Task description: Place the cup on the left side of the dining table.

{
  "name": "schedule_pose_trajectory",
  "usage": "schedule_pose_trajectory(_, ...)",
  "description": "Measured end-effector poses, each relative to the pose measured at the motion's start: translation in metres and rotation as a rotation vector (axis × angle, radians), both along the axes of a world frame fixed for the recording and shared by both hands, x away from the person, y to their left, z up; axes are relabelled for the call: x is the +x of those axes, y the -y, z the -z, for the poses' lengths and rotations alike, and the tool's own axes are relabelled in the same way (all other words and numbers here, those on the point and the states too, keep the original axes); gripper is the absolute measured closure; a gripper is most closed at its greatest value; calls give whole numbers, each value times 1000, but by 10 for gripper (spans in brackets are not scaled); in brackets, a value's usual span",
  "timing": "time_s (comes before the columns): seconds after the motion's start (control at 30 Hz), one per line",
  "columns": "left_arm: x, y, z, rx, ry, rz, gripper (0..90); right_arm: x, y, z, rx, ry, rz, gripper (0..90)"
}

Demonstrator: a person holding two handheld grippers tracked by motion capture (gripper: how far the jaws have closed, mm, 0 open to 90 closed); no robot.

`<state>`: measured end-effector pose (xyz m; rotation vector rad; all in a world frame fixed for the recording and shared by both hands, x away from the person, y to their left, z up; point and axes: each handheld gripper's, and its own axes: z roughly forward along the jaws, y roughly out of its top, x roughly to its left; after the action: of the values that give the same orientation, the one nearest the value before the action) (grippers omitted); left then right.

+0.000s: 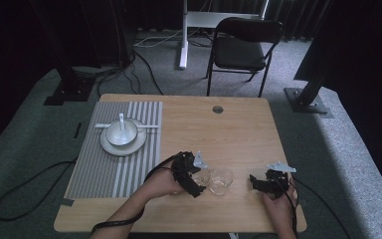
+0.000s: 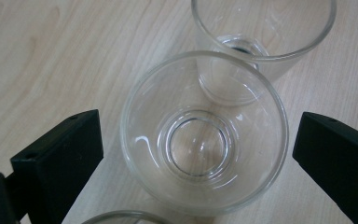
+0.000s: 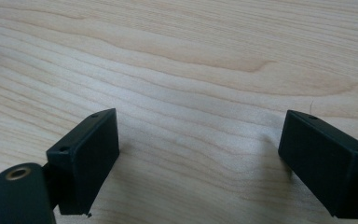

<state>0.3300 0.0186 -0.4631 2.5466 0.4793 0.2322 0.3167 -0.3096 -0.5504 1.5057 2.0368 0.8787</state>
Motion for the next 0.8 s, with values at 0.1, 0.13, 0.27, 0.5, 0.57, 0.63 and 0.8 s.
schedule_pose_trajectory(0.1,3,1,0,0,-15,-36,62,0,0,0,0,0,0,117)
schedule_pose_trajectory(0.13,3,1,0,0,-15,-36,62,0,0,0,0,0,0,117)
schedule_pose_trajectory(0.27,3,7,4,47,-18,-32,62,0,0,0,0,0,0,117)
schedule_pose_trajectory(0.5,1,14,9,96,2,-5,168,0,0,0,0,0,0,117)
schedule_pose_trajectory(0.57,2,15,9,103,-1,-9,169,0,0,0,0,0,0,117)
schedule_pose_trajectory(0.63,3,15,9,102,-13,-11,172,0,0,0,0,0,0,117)
schedule_pose_trajectory(0.8,3,14,9,81,-29,-26,182,0,0,0,0,0,0,117)
